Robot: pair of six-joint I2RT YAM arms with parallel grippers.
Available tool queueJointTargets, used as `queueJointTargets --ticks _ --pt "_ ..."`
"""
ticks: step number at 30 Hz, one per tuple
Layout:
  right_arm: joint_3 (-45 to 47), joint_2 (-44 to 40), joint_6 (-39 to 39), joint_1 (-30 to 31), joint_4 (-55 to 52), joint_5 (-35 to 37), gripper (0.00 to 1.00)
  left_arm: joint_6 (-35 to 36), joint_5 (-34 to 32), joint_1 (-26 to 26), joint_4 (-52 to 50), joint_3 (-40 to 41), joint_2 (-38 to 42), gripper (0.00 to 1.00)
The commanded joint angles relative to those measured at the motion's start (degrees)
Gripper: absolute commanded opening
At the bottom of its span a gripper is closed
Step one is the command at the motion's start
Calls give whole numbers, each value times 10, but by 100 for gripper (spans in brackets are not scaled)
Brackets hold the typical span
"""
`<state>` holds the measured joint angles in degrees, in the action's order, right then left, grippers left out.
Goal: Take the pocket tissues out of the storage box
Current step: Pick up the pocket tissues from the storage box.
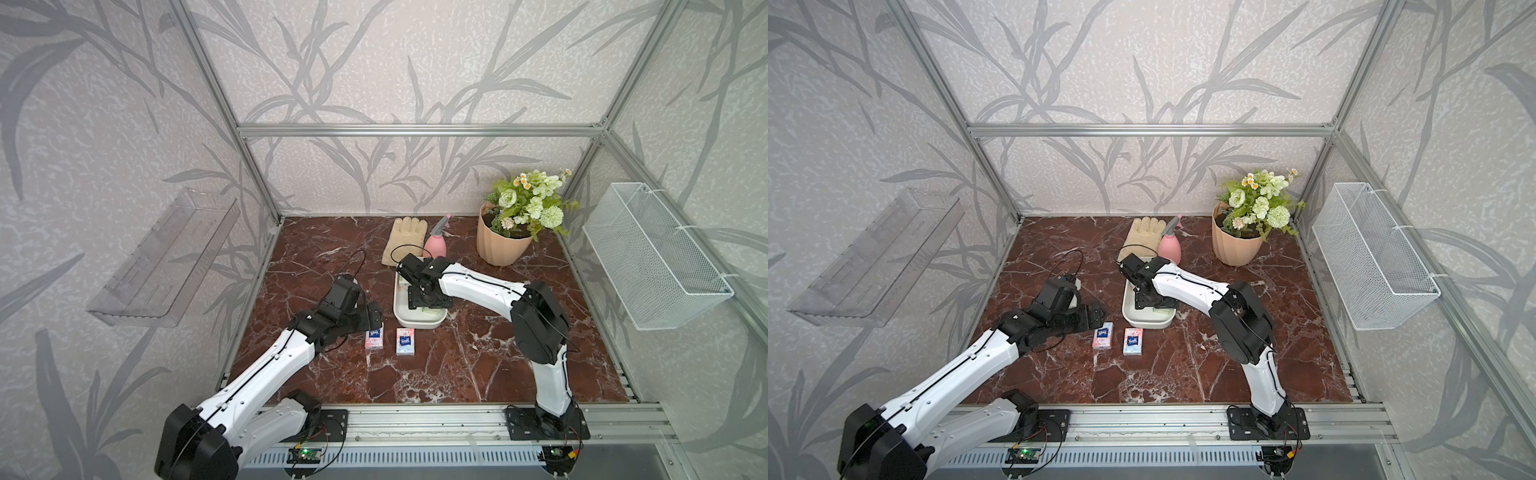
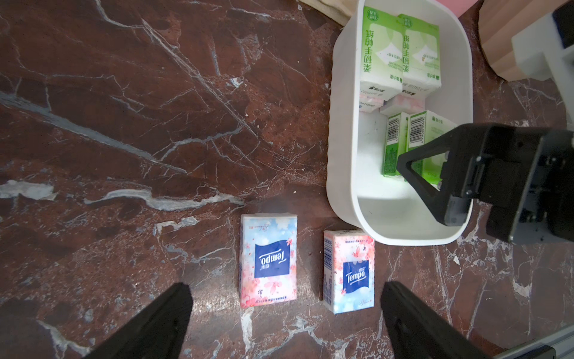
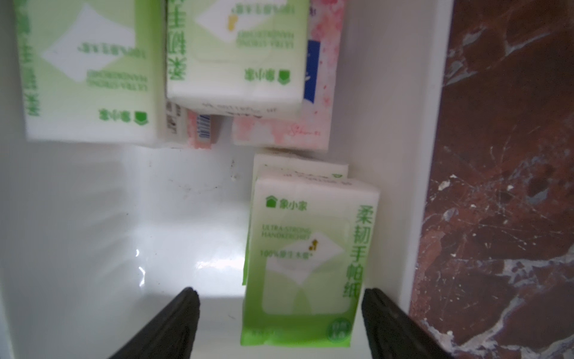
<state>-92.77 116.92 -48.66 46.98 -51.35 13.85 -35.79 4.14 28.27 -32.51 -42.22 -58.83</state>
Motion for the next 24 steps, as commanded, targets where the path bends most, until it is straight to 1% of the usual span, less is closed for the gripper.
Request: queueJointTargets --ticks 1,3,5,14,19,24 --pt "-7 14 -16 -3 -24 1 87 -1 0 -4 -1 3 3 100" --pt "-7 16 -15 -3 -20 -1 87 -1 2 -4 0 3 1 100" --pt "-6 17 -14 -4 -14 -4 85 0 2 -5 0 3 -1 100" --pt "-13 18 -3 -8 -9 -5 66 0 0 -6 3 3 -5 100" --pt "-21 20 0 -8 -16 -6 59 0 0 -7 3 4 -2 100" --pt "-18 -6 4 -8 -14 -5 53 2 -3 -8 2 5 3 100"
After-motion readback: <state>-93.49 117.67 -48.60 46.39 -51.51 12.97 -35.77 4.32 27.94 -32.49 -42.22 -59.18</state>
